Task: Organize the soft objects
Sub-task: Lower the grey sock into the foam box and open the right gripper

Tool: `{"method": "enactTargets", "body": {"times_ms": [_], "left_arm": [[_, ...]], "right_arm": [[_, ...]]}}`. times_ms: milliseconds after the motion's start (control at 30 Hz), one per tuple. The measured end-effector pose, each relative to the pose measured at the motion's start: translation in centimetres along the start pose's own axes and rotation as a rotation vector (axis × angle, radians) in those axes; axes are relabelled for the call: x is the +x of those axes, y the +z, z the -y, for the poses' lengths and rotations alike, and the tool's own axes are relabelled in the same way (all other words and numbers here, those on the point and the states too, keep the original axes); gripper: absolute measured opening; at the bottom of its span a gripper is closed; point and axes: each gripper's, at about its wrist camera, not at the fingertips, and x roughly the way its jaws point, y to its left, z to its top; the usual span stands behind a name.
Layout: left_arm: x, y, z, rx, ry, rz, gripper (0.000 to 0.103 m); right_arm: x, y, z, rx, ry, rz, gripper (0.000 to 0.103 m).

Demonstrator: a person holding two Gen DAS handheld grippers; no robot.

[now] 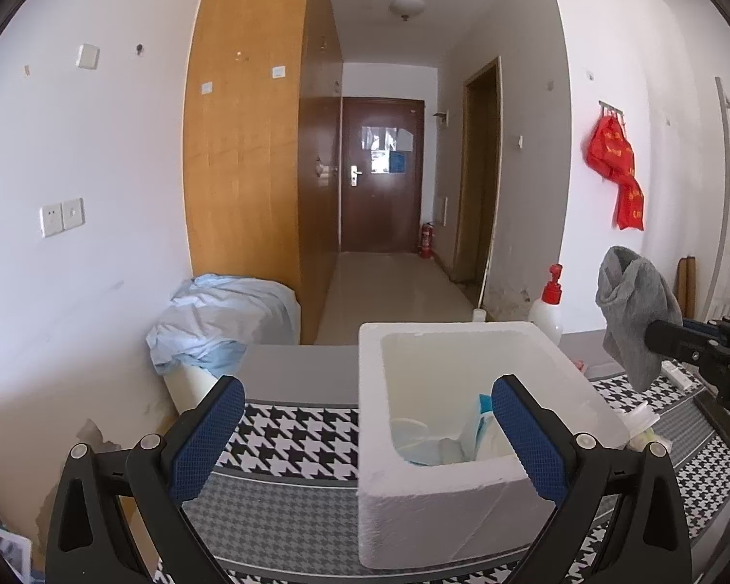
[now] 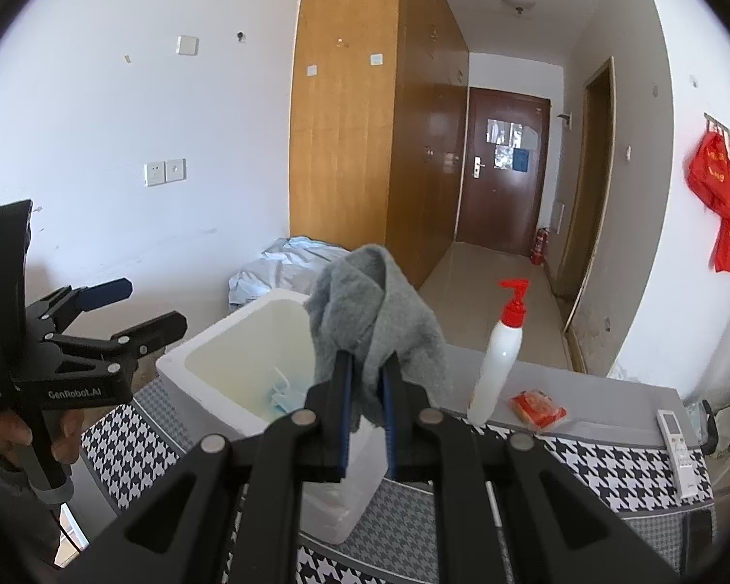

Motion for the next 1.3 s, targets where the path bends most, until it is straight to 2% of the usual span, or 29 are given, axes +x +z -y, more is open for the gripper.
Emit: {"method": "enactTargets", "body": {"times_ms": [600, 1300], "left_arm": [[-1.4, -0.8, -1.8, 0.002, 0.032, 0.025, 0.102], [-1.5, -2.0, -3.9, -0.017, 0.060, 0.012, 0.102]], "right_arm": [[2.5, 1.2, -2.1, -0.026, 0.052, -0.025, 0.014], [7.1, 2.1, -2.8, -0.014, 0.086, -0.102, 0.015]]}}
